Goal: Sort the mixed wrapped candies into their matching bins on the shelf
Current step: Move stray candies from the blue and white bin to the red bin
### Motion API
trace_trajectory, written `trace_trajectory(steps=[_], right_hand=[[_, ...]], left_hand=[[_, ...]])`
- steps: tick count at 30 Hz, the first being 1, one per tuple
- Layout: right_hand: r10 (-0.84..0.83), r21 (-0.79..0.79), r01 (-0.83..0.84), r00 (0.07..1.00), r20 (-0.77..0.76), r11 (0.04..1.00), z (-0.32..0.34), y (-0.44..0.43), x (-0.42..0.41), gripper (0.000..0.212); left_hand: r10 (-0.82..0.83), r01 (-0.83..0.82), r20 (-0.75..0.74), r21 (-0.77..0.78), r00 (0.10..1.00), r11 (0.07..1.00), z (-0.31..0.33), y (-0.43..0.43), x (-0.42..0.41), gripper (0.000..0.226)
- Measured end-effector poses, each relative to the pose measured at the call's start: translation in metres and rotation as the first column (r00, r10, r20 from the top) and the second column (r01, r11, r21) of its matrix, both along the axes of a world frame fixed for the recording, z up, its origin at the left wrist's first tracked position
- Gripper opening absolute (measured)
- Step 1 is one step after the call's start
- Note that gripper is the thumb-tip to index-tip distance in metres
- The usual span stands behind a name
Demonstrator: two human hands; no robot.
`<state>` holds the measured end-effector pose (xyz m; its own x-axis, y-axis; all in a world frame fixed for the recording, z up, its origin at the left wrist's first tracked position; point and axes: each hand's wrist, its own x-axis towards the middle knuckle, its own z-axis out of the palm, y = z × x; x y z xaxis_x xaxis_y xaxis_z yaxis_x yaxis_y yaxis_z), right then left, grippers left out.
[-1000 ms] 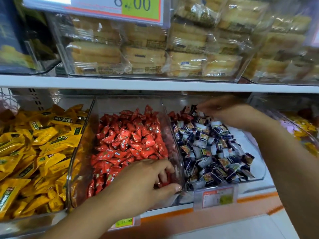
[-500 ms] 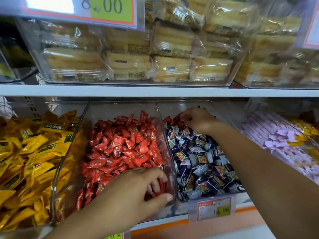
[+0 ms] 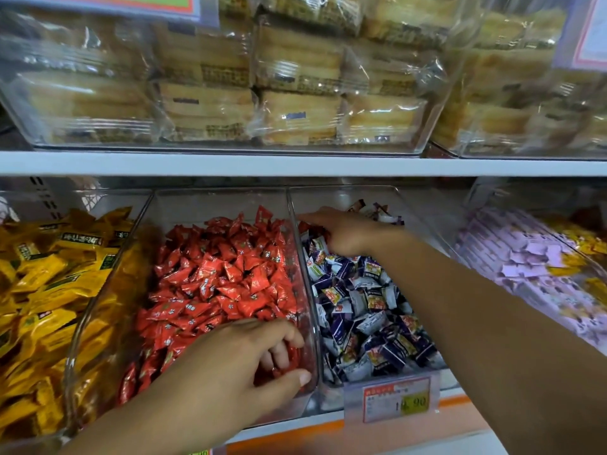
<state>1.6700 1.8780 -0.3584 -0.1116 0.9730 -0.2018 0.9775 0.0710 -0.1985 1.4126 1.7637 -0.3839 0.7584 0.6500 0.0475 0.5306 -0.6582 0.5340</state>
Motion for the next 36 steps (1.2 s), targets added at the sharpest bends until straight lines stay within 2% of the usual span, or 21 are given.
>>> trace_trajectory(steps=[2, 5, 9, 12, 15, 19, 22, 30, 32, 36], right_hand=[[0.006, -0.036, -0.006, 1.000, -0.006, 0.999, -0.004, 0.002, 0.000, 0.085], [-0.005, -0.067, 0.004, 1.000, -0.013, 0.998, -0.009, 0.008, 0.000, 0.067], [0.004, -0.026, -0.005, 1.000, -0.030, 1.000, -0.011, 0.004, 0.002, 0.056], [-0.021, -0.010, 0.020, 0.989, -0.149, 1.000, -0.009, -0.005, 0.005, 0.061], [-0.081, -0.082, 0.063, 0.968, -0.236, 0.995, -0.010, -0.002, 0.006, 0.073], [-0.087, -0.108, 0.071, 0.986, -0.143, 0.992, -0.014, 0.002, 0.001, 0.066], [-0.101, -0.090, 0.088, 0.985, -0.142, 0.992, -0.012, -0.003, 0.002, 0.065], [-0.125, -0.146, 0.087, 0.954, -0.273, 0.986, -0.009, -0.008, 0.004, 0.066], [-0.137, -0.123, 0.105, 0.946, -0.295, 0.987, -0.010, -0.009, 0.005, 0.061], [-0.167, -0.047, 0.166, 0.848, -0.503, 0.985, 0.003, -0.019, 0.010, 0.042]], left_hand=[[-0.003, 0.003, -0.008, 0.006, 1.000, 1.000, -0.001, 0.000, 0.000, 0.035], [0.000, 0.000, -0.006, 0.008, 1.000, 1.000, -0.002, -0.001, 0.000, 0.028], [0.007, -0.006, -0.004, 0.016, 1.000, 1.000, -0.002, -0.001, 0.001, 0.030], [0.006, -0.006, -0.013, 0.006, 1.000, 1.000, -0.002, -0.001, 0.001, 0.031], [0.010, -0.010, -0.021, 0.006, 1.000, 1.000, -0.001, -0.001, 0.001, 0.029], [0.019, -0.019, -0.024, -0.005, 1.000, 1.000, 0.001, -0.003, 0.002, 0.025], [0.030, -0.031, -0.031, -0.019, 0.999, 0.999, 0.003, -0.005, 0.002, 0.024], [0.043, -0.044, -0.011, -0.016, 0.999, 0.999, 0.005, -0.008, 0.004, 0.029], [0.047, -0.047, 0.001, -0.017, 0.999, 0.999, 0.005, -0.008, 0.004, 0.028], [0.049, -0.048, 0.008, -0.018, 0.999, 0.999, 0.004, -0.008, 0.004, 0.029]])
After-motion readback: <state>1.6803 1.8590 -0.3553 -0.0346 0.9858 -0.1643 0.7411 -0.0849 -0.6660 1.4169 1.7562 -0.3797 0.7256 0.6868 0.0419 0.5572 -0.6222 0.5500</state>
